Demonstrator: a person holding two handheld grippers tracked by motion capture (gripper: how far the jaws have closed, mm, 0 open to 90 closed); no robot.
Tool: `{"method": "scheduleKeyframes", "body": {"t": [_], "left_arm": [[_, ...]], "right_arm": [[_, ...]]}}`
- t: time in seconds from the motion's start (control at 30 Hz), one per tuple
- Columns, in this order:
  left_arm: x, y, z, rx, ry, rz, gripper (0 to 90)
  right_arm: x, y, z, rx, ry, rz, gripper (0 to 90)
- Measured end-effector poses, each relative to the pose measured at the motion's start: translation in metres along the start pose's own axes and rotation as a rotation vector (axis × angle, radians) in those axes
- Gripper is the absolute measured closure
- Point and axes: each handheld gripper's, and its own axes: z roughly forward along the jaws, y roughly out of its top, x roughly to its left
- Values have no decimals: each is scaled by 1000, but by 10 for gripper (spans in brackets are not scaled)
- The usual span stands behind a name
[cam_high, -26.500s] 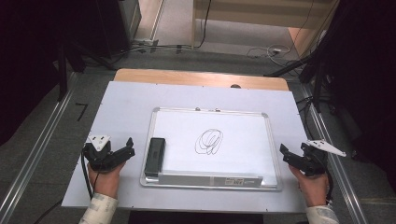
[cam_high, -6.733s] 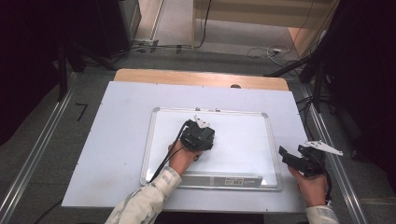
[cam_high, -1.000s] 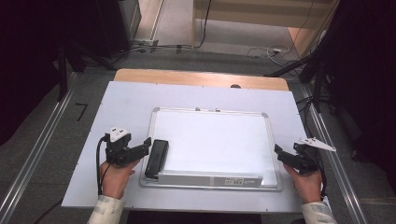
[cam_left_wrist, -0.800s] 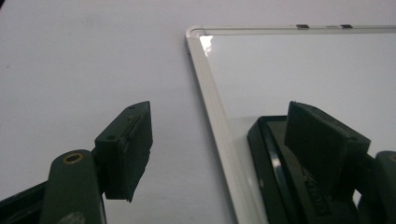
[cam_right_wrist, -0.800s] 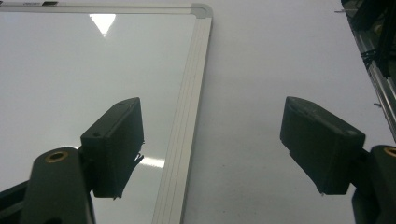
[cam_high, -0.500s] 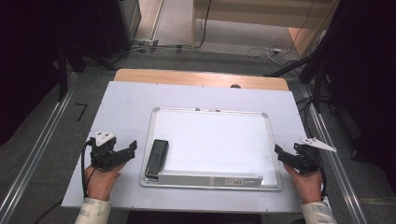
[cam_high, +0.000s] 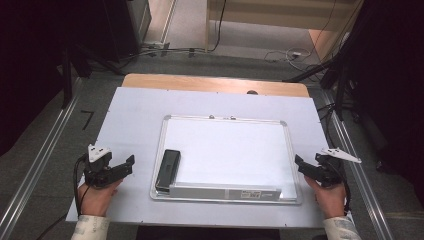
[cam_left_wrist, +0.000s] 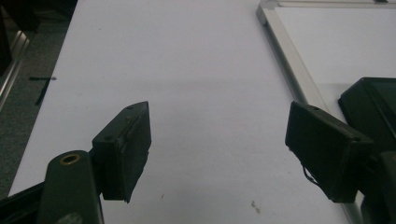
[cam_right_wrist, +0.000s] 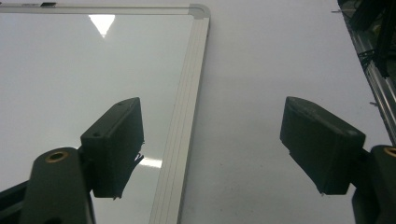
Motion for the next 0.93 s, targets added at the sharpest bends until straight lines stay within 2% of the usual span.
{"method": "scheduleKeyframes", "body": {"t": [0.13, 0.27, 0.43, 0.53, 0.6, 0.77, 0.93], "left_arm": [[3, -2, 0, -3, 4, -8, 229], [7, -3, 0, -7, 30, -12, 229], [12, -4, 3, -3, 70, 6, 229], [15, -6, 5, 5, 95, 32, 230], [17, -6, 7, 8, 105, 28, 230], [23, -8, 9, 14, 117, 6, 230], [23, -8, 10, 15, 122, 20, 229]], "right_arm": [[0, 0, 0, -1, 0, -1, 202], [0, 0, 0, 0, 0, 1, 201], [-1, 0, -1, -2, -1, 0, 201], [-1, 0, -1, -2, -2, 0, 201], [-1, 0, -1, -2, -2, 0, 201], [-2, 0, -1, -2, -2, 1, 201], [-2, 0, -1, -3, -1, 0, 201]]}}
